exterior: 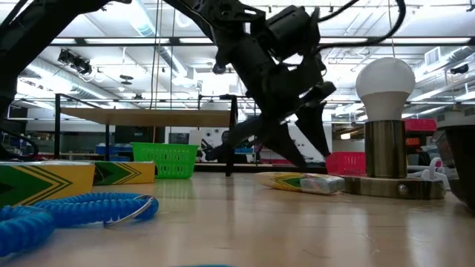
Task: Pick & Place Office Desk Supplies
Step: Put the orange spring keychain into the black basket
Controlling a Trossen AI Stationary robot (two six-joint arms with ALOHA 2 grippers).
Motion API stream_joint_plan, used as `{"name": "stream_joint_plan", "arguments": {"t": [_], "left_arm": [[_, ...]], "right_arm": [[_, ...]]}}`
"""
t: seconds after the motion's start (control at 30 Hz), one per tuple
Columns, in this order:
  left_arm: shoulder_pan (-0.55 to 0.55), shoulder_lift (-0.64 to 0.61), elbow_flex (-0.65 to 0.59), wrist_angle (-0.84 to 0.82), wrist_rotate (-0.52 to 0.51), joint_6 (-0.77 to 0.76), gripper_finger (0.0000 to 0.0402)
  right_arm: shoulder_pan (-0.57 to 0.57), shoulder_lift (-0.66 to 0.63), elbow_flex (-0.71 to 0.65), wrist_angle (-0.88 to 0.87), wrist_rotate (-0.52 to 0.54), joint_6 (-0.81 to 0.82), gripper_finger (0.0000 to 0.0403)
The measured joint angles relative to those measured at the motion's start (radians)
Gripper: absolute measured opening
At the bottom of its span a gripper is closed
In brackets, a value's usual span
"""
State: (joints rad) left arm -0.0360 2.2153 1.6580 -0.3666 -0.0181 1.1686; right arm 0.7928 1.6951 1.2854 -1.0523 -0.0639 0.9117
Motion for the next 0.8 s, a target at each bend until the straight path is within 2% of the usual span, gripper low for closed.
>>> {"name": "stream_joint_plan", "arguments": {"t": [0.1,0.43,0.6,0.8], "left_arm": [[-0.002,0.038,0.045,0.001,0.014,0.014,0.0214],[0.009,0.211,0.314,-0.223,0.014,0.046,0.0214],[0.029,0.222,0.341,-0.279,0.062,0.016,0.0200],[0.031,0.221,0.343,-0.359,0.077,-0.034,0.0155]], "right_arm": [[-0.007,0.000,0.000,-0.003,-0.016,0.000,0.0208],[-0.018,0.000,0.000,-0.006,-0.034,0.017,0.0208],[-0.017,0.000,0.000,0.003,-0.042,0.019,0.0208],[-0.017,0.000,0.000,0.002,-0.047,0.015,0.0208]]}}
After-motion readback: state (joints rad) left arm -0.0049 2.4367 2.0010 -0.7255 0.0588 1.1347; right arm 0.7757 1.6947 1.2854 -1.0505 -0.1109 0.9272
